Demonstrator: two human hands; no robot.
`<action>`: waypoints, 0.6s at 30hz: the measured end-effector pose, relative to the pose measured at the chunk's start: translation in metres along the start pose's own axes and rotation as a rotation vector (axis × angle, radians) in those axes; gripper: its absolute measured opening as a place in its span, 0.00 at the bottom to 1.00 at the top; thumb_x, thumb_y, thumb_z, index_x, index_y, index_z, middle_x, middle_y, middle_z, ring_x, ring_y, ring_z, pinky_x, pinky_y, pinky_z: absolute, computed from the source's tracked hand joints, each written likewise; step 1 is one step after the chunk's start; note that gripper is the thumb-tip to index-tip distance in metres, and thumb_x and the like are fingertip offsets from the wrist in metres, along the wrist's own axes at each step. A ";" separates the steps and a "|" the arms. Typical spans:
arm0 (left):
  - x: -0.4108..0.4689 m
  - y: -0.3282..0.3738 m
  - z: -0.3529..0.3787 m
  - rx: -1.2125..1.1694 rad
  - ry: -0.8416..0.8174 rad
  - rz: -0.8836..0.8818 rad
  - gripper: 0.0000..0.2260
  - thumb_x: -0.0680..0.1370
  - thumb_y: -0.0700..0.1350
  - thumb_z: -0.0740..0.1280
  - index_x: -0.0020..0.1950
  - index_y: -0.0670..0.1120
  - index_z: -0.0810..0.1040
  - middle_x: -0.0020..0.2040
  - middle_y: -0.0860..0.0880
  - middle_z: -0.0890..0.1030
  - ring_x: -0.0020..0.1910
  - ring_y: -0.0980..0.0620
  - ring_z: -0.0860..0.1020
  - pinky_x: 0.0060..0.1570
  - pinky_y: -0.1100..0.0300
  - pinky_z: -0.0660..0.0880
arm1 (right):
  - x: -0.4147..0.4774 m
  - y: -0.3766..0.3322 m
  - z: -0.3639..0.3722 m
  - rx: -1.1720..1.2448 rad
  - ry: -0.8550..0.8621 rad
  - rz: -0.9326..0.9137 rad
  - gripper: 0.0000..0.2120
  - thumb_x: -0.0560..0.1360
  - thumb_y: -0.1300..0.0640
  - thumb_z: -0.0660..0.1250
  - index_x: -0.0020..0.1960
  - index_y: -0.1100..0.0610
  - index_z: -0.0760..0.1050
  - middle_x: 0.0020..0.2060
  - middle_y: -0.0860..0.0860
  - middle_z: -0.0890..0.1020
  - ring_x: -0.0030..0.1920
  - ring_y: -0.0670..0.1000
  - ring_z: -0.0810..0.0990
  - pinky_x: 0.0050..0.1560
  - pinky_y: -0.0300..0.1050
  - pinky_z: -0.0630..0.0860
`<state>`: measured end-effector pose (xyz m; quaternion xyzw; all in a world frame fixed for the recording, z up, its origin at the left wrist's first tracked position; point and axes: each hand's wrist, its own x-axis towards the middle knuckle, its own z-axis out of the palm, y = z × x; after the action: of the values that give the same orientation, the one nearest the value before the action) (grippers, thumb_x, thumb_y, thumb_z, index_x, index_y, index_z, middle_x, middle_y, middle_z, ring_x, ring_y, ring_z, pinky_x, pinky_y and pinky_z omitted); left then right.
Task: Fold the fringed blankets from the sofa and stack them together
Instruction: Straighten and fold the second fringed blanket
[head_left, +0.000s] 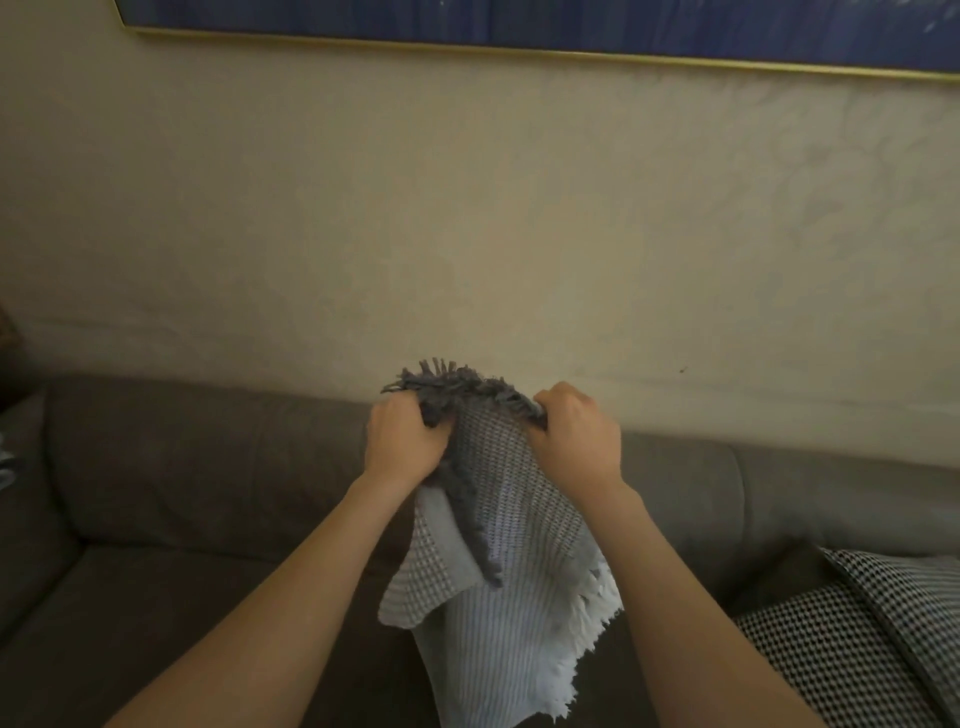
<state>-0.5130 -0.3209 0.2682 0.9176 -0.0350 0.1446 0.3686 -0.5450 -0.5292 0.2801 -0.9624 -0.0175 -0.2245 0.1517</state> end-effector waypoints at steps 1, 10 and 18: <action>0.001 -0.001 -0.001 0.006 0.001 -0.017 0.12 0.77 0.39 0.72 0.35 0.46 0.76 0.36 0.45 0.82 0.39 0.42 0.81 0.35 0.55 0.70 | -0.002 -0.001 0.001 -0.013 0.002 -0.014 0.20 0.82 0.47 0.66 0.35 0.53 0.66 0.37 0.49 0.71 0.35 0.54 0.71 0.28 0.44 0.56; 0.007 0.014 -0.022 -0.051 -0.065 0.033 0.18 0.75 0.30 0.60 0.54 0.43 0.86 0.47 0.41 0.86 0.49 0.37 0.82 0.49 0.45 0.80 | -0.013 0.016 0.027 -0.055 -0.256 -0.098 0.02 0.74 0.59 0.64 0.42 0.54 0.72 0.41 0.53 0.79 0.49 0.61 0.78 0.44 0.53 0.76; 0.020 0.046 -0.049 -0.153 0.078 0.023 0.18 0.76 0.31 0.59 0.55 0.43 0.85 0.51 0.44 0.86 0.52 0.42 0.83 0.56 0.42 0.82 | -0.018 0.002 0.020 0.392 0.051 -0.121 0.24 0.79 0.69 0.61 0.69 0.51 0.61 0.45 0.58 0.81 0.38 0.63 0.76 0.32 0.53 0.70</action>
<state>-0.5133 -0.3194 0.3385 0.8800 -0.0422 0.1814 0.4370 -0.5523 -0.5241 0.2543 -0.9056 -0.1150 -0.2500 0.3226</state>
